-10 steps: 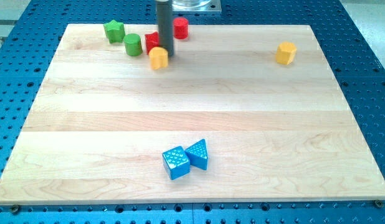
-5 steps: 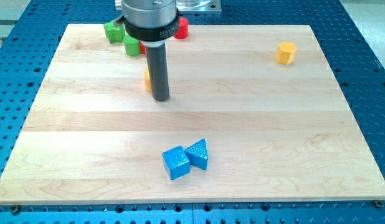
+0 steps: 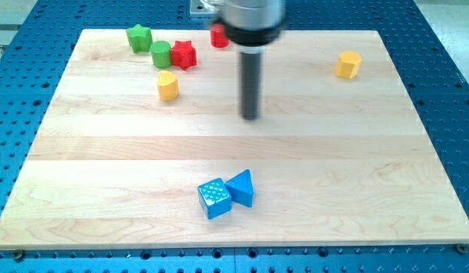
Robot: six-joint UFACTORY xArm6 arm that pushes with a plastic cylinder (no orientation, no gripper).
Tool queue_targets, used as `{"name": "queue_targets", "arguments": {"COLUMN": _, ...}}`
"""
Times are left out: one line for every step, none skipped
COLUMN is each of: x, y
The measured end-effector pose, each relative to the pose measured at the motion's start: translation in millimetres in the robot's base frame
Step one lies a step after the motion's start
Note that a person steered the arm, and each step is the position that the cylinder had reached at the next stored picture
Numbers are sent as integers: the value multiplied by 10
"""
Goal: Slide the yellow hexagon vertically below the yellow heart
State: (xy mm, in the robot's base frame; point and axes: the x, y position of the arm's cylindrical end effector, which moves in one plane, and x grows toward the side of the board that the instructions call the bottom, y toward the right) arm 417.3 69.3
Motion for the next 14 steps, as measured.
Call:
{"name": "queue_targets", "arguments": {"x": 29, "y": 902}}
{"name": "queue_targets", "arguments": {"x": -170, "y": 1552}}
{"name": "queue_targets", "arguments": {"x": -581, "y": 1994}}
{"name": "queue_targets", "arguments": {"x": -1121, "y": 1952}}
{"name": "queue_targets", "arguments": {"x": -1351, "y": 1518}}
{"name": "queue_targets", "arguments": {"x": -1216, "y": 557}}
{"name": "queue_targets", "arguments": {"x": -959, "y": 138}}
{"name": "queue_targets", "arguments": {"x": -1338, "y": 811}}
{"name": "queue_targets", "arguments": {"x": -1009, "y": 1184}}
{"name": "queue_targets", "arguments": {"x": -737, "y": 776}}
{"name": "queue_targets", "arguments": {"x": -753, "y": 569}}
{"name": "queue_targets", "arguments": {"x": -935, "y": 925}}
{"name": "queue_targets", "arguments": {"x": -938, "y": 243}}
{"name": "queue_targets", "arguments": {"x": -969, "y": -22}}
